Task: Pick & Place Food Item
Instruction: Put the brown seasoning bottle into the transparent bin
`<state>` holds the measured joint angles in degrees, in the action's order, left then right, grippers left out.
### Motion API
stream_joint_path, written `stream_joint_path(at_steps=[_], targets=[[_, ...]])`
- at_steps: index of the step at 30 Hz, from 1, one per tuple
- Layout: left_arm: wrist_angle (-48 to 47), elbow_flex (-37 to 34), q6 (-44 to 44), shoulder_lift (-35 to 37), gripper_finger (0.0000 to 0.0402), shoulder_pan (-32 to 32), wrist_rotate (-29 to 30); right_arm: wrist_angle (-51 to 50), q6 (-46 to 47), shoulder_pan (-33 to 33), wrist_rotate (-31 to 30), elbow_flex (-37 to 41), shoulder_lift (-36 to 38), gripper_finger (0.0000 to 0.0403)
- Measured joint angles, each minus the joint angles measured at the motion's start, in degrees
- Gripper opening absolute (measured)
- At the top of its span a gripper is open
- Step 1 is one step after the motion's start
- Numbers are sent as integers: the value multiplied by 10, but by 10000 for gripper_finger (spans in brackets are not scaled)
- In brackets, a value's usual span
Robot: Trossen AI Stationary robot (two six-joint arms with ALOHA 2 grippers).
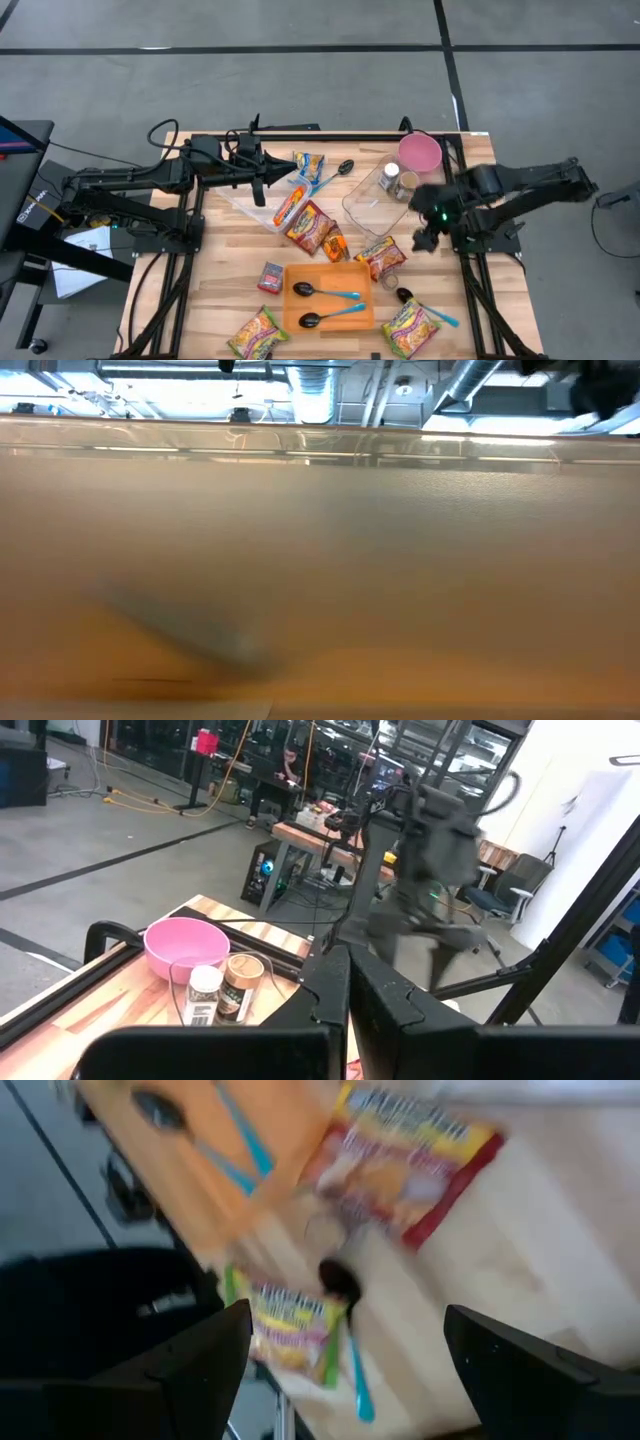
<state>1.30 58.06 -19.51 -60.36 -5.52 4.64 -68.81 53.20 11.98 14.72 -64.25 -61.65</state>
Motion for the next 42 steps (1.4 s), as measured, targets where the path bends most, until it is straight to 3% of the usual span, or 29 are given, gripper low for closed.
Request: stream_joint_path(at_steps=[7,15,21,34,42], targets=[[0,0,15,0,3,0,0,74,106,163,-48,0,-70,323],[0,0,45,0,3,0,-5,129,77,231,-71,0,-191,323],[0,0,46,0,3,0,-26,125,15,223,-80,0,-252,323],[-3,0,45,0,3,0,-41,154,-192,208,-204,1,-287,323],[-4,0,45,0,3,0,-41,209,-238,206,-171,51,-281,322]])
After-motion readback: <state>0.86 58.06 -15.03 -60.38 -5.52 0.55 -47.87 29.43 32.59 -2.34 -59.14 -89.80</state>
